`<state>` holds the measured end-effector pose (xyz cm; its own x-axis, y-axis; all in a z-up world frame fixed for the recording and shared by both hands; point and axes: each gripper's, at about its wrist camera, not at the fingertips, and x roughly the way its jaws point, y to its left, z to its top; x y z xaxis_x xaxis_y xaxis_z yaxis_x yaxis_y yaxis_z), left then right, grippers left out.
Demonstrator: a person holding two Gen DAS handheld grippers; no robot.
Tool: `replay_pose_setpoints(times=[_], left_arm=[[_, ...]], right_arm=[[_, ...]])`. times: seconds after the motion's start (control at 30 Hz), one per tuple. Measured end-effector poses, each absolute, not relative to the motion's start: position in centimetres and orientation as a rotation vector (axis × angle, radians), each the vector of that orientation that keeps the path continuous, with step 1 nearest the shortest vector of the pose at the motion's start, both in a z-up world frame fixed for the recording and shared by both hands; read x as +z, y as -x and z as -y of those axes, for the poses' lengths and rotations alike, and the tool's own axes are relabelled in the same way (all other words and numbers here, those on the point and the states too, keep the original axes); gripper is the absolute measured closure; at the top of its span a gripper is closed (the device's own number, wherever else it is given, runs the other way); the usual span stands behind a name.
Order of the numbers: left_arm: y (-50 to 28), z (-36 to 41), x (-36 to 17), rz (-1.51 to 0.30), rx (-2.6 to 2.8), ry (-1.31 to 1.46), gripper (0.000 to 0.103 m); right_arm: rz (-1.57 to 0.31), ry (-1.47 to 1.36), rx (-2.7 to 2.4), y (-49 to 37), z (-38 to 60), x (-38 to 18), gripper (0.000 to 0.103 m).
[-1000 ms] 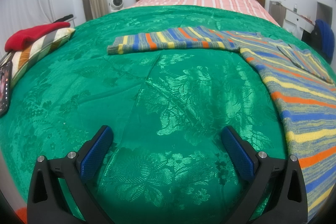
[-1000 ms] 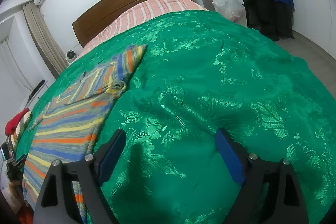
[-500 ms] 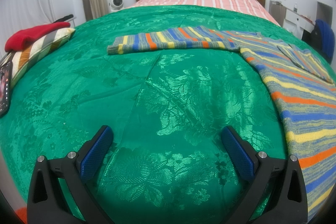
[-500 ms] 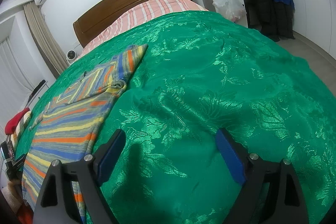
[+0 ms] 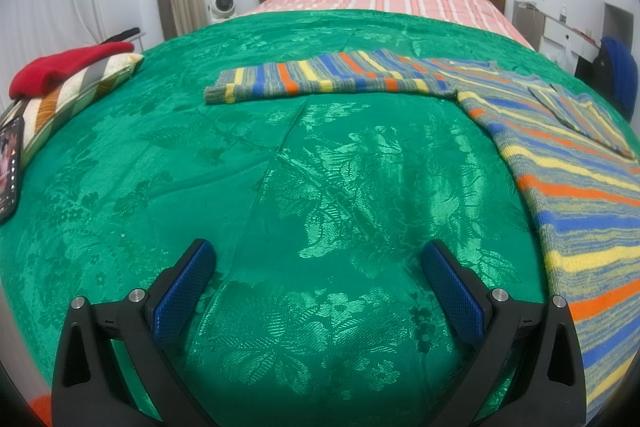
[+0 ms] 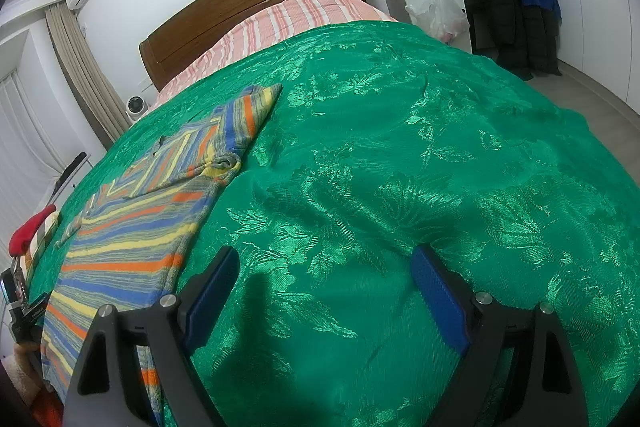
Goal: Fold small clothes
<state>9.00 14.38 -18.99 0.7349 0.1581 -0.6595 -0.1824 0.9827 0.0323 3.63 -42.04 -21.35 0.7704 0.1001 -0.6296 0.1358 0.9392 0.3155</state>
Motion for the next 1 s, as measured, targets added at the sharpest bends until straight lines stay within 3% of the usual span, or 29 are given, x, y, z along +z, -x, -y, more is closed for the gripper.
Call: replay_pose_setpoints(times=[0.6,0.77,0.87,1.0], left_arm=[[-8.9,-14.3,-18.8,-0.721,0.214,0.028,0.0],[-8.5,-12.2,-18.3,-0.786,0.252,-0.101,0.001],[-9.3,-13.2,-16.4,-0.909,0.131,0.018,0.001],[-10.6,-15.9,-11.2,-0.826,0.01,0.192,0.001]], right_arm=[[-0.694,-0.357,-0.02,-3.6,42.0,-21.4,0.016],[-0.693,-0.357,-0.02,-3.6,42.0,-21.4,0.016],[-0.693,-0.357,-0.021,-3.6,42.0,-21.4,0.016],[-0.689,-0.36,-0.019,-3.6,42.0,-21.3,0.016]])
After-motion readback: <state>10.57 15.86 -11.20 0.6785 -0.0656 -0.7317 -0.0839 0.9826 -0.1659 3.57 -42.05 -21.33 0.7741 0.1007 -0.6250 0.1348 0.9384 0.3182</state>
